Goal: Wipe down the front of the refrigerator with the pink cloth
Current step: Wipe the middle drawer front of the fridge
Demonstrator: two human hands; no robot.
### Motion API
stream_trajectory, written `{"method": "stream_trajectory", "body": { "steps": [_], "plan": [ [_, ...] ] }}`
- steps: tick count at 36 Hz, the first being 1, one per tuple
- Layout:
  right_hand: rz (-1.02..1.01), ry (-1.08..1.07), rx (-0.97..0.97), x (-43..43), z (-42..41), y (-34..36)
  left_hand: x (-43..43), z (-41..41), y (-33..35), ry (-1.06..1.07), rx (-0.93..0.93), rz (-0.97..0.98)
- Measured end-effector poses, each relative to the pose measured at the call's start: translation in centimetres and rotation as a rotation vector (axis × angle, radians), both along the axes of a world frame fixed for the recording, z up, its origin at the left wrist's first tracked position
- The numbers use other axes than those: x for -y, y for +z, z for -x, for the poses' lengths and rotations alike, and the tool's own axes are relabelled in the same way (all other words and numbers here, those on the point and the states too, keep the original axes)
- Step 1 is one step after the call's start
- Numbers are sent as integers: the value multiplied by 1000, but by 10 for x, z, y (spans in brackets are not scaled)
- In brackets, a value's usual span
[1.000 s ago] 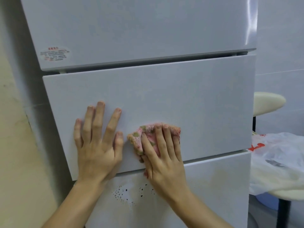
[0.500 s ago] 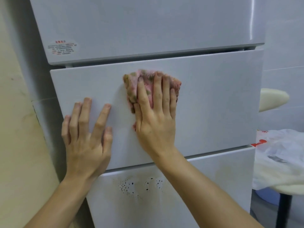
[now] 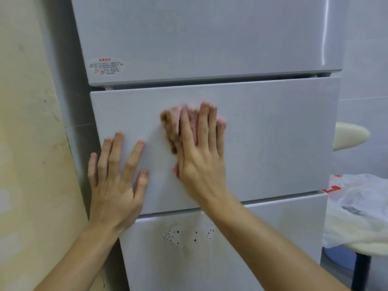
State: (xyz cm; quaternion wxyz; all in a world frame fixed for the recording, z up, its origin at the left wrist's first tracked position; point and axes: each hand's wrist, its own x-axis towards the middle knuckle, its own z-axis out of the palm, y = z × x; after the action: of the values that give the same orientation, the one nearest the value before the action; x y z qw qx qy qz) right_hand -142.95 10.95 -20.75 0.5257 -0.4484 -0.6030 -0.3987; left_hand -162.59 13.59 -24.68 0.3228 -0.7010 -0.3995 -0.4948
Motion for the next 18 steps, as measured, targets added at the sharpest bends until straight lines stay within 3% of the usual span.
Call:
{"method": "stream_trajectory", "body": {
  "steps": [3,6,14,18],
  "plan": [
    [-127,-16,-119,-13,20,37,2,3,3,17,-29,11],
    [-162,-16,-154,-18,33,32,2,4,4,7,-43,0],
    [13,-32,200,-12,32,-79,5,8,-5,-159,83,29],
    [65,-35,270,-8,29,-84,11,11,-6,-177,105,48]
  ]
}}
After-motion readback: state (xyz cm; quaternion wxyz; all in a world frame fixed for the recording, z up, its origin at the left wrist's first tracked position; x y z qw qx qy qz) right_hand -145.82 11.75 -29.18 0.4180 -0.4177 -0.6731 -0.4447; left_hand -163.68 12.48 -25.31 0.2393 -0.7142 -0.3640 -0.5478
